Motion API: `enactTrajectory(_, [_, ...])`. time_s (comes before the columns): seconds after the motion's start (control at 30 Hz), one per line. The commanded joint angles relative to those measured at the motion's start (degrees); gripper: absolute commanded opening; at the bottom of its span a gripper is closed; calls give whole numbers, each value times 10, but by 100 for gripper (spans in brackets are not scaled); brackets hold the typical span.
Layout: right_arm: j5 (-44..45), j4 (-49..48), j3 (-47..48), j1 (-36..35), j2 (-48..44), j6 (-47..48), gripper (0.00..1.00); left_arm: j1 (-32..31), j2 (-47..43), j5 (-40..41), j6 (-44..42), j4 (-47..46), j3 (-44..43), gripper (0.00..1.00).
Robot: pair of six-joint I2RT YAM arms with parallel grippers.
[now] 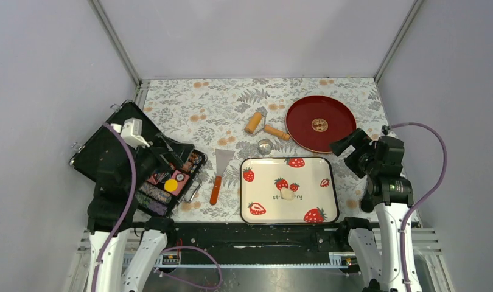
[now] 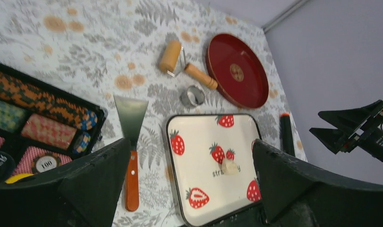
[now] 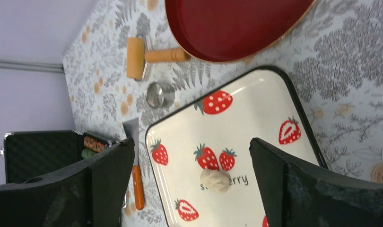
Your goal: Roll out the dumpling wrappers from the dough
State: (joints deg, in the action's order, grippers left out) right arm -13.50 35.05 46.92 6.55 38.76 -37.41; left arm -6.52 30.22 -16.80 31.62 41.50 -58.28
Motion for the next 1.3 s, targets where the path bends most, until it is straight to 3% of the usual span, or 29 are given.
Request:
enactTrajectory(0.0, [-53, 22, -26, -1, 0, 0, 99, 3, 23, -51, 11, -21, 43, 99])
enactTrajectory(0.27, [-60, 64, -95, -1, 10, 33, 99, 3, 74, -47, -2, -10, 94, 99])
enactTrajectory(0.7, [-100, 86, -85, -1, 62, 95, 99, 3, 160, -98, -35, -38, 112, 99])
enactTrajectory(0.83, [-96, 70, -86, -1, 89, 103, 99, 3, 197, -167, -17, -99, 151, 99])
enactTrajectory(1.27, [-105, -34, -148, -1, 61, 60, 99, -8, 321, -201, 36, -206, 214, 99])
